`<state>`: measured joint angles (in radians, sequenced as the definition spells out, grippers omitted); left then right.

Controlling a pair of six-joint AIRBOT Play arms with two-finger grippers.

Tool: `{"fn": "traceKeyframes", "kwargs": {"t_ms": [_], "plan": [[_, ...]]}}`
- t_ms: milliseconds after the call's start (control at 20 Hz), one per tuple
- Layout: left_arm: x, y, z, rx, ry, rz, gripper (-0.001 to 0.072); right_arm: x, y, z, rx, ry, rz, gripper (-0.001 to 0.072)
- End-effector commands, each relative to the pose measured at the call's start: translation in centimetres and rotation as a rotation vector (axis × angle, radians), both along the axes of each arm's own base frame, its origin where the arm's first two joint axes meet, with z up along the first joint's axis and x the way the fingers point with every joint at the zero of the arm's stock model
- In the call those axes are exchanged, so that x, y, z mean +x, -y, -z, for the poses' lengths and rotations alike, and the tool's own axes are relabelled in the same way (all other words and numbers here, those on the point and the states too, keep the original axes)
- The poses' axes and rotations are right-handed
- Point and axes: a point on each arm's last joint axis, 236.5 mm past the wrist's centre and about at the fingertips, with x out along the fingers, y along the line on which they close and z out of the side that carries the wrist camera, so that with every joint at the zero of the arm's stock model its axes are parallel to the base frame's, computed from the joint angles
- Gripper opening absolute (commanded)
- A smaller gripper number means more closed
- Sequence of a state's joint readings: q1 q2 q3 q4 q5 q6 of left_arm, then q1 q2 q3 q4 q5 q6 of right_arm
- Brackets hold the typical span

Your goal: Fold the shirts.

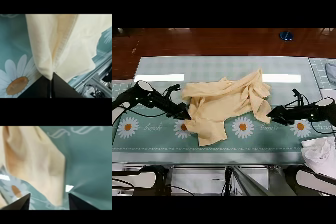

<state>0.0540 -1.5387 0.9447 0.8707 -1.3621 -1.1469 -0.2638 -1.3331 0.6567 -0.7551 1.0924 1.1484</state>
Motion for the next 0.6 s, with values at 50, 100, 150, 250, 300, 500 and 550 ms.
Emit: {"fn": "traceKeyframes", "kwargs": {"t_ms": [50, 100, 150, 250, 300, 500, 550], "plan": [[0.3, -0.3, -0.1, -0.001, 0.005, -0.007, 0.0022, 0.4, -3.3, 2.8, 0.015, -0.065, 0.038, 0.0426], [0.4, -0.4, -0.3, -0.003, 0.007, -0.009, 0.0022, 0.7, -4.2, 3.3, 0.012, -0.063, 0.037, 0.0266], [0.6, -0.5, -0.5, -0.005, 0.011, -0.009, 0.0022, 1.3, -4.8, 3.2, 0.022, -0.048, 0.057, 0.0036], [1.3, -0.7, -1.5, -0.014, 0.03, -0.006, 0.0021, 3.6, -6.2, 0.0, 0.115, 0.051, 0.083, 0.0029], [1.9, -0.9, -2.5, -0.023, 0.058, 0.005, 0.002, 4.9, -6.5, -2.6, 0.16, 0.125, 0.076, 0.0029], [8.2, -3.3, -13.8, -0.023, 0.405, -0.05, 0.0019, 9.4, -3.4, -18.8, 0.227, 0.52, 0.1, 0.0029], [9.6, -4.0, -18.5, -0.033, 0.536, -0.085, 0.0019, 9.9, -2.0, -23.3, 0.21, 0.634, 0.12, 0.0029]]}}
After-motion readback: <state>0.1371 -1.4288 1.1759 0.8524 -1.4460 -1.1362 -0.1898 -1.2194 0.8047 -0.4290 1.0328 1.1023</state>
